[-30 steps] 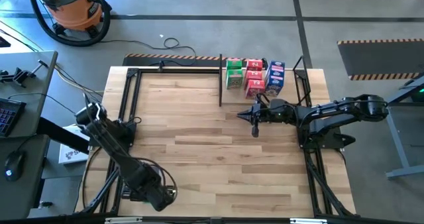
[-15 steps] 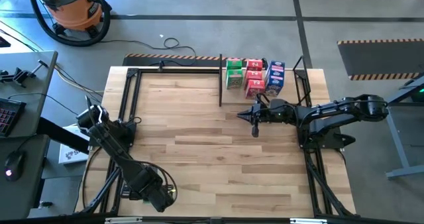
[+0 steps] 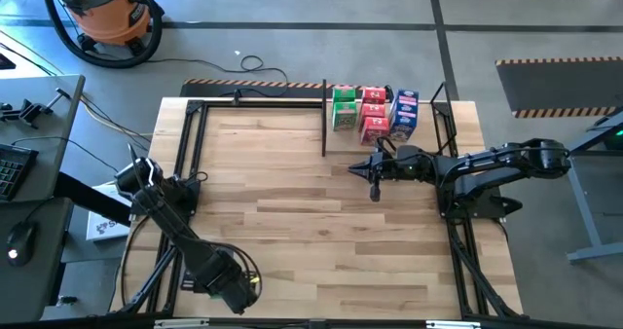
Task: Stack cereal on shelf
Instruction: Put the green cereal box on the shelf
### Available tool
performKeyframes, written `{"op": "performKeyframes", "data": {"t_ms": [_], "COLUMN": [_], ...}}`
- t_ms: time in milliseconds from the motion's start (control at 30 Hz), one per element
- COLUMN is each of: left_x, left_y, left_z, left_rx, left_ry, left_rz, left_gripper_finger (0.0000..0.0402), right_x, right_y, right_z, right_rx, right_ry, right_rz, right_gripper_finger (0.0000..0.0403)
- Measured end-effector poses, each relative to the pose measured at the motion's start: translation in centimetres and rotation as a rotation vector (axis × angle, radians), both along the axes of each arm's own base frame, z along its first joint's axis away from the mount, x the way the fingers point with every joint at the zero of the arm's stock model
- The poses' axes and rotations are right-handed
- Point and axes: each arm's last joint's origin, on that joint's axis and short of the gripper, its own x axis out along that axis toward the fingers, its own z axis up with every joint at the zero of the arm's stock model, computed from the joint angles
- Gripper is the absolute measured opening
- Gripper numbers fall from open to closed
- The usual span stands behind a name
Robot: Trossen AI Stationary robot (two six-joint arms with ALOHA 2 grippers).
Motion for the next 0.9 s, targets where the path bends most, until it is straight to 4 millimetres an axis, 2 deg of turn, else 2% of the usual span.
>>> {"op": "performKeyframes", "data": {"t_ms": [133,333,467,567,667,767,900], "left_x": [0.1,0.2,0.2,0.4,0.8,1.6,3.0], "left_y": [0.1,0.2,1.4,3.6,6.6,10.4,15.8], "left_z": [0.0,-0.1,0.8,2.3,4.2,5.9,7.2], "left_rx": [0.030,0.051,0.047,0.089,0.115,0.138,0.162], "left_ry": [-0.032,-0.068,-0.078,-0.122,-0.187,-0.262,-0.344], "left_rz": [-0.011,-0.054,-0.139,-0.222,-0.342,-0.462,-0.662], "left_gripper_finger": [0.0246,0.0200,0.0170,0.0156,0.0149,0.0146,0.0145], "right_x": [0.0,0.0,0.0,0.0,0.0,0.0,0.0], "right_y": [0.0,0.0,0.0,0.0,0.0,0.0,0.0], "right_z": [0.0,0.0,0.0,0.0,0.0,0.0,-0.1], "right_rx": [0.007,0.007,0.007,0.007,0.007,0.008,0.009], "right_ry": [-0.001,-0.001,-0.001,-0.001,0.000,0.002,0.009], "right_rz": [-0.002,-0.002,-0.002,-0.002,-0.002,-0.002,-0.002], "right_gripper_finger": [0.0013,0.0013,0.0013,0.0013,0.0013,0.0013,0.0013]}}
